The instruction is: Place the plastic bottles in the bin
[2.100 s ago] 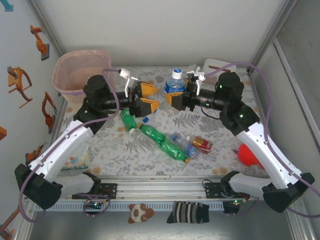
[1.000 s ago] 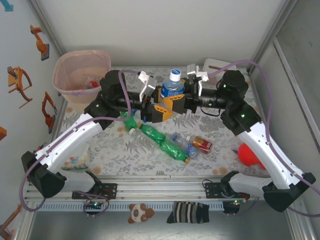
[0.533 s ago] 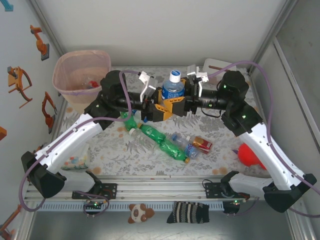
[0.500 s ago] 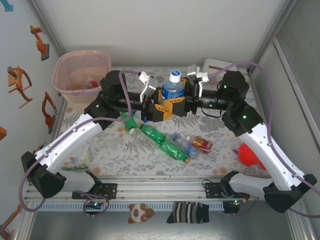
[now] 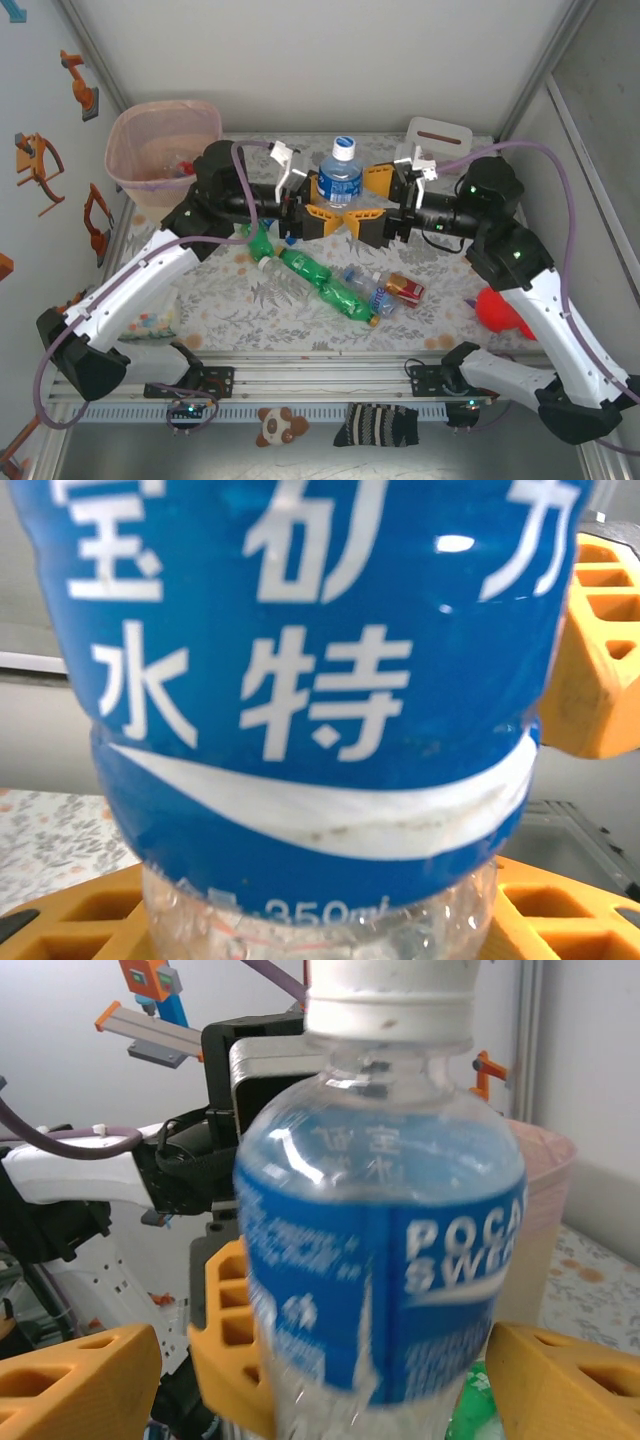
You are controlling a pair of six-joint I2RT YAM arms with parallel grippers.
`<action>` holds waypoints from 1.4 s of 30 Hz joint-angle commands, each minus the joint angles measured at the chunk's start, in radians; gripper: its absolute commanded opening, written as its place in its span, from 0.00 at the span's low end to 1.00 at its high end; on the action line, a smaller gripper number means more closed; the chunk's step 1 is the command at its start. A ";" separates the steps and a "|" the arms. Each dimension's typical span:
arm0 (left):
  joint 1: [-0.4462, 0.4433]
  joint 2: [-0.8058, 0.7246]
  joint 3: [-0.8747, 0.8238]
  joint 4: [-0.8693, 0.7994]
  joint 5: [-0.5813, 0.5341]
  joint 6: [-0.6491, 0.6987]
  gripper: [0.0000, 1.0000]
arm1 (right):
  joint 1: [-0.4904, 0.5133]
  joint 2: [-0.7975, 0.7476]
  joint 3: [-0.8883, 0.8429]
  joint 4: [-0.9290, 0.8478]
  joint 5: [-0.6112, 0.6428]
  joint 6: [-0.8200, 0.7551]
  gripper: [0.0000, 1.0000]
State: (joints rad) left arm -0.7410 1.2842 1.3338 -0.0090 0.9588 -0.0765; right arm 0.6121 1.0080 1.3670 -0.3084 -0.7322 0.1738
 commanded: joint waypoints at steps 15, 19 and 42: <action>0.240 -0.050 0.124 -0.241 -0.715 -0.195 0.54 | 0.004 -0.063 -0.035 -0.002 0.164 -0.035 0.83; 0.345 -0.027 0.157 -0.295 -0.812 -0.342 0.54 | 0.005 -0.064 -0.040 0.006 0.168 -0.031 0.83; 0.541 0.187 0.466 -0.721 -1.366 -1.048 0.43 | 0.005 -0.062 -0.055 0.020 0.177 -0.016 0.83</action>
State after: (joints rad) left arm -0.2283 1.4296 1.7233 -0.5671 -0.3603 -0.9501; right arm 0.6121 0.9485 1.3102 -0.3244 -0.5591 0.1562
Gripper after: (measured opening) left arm 0.552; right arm 0.827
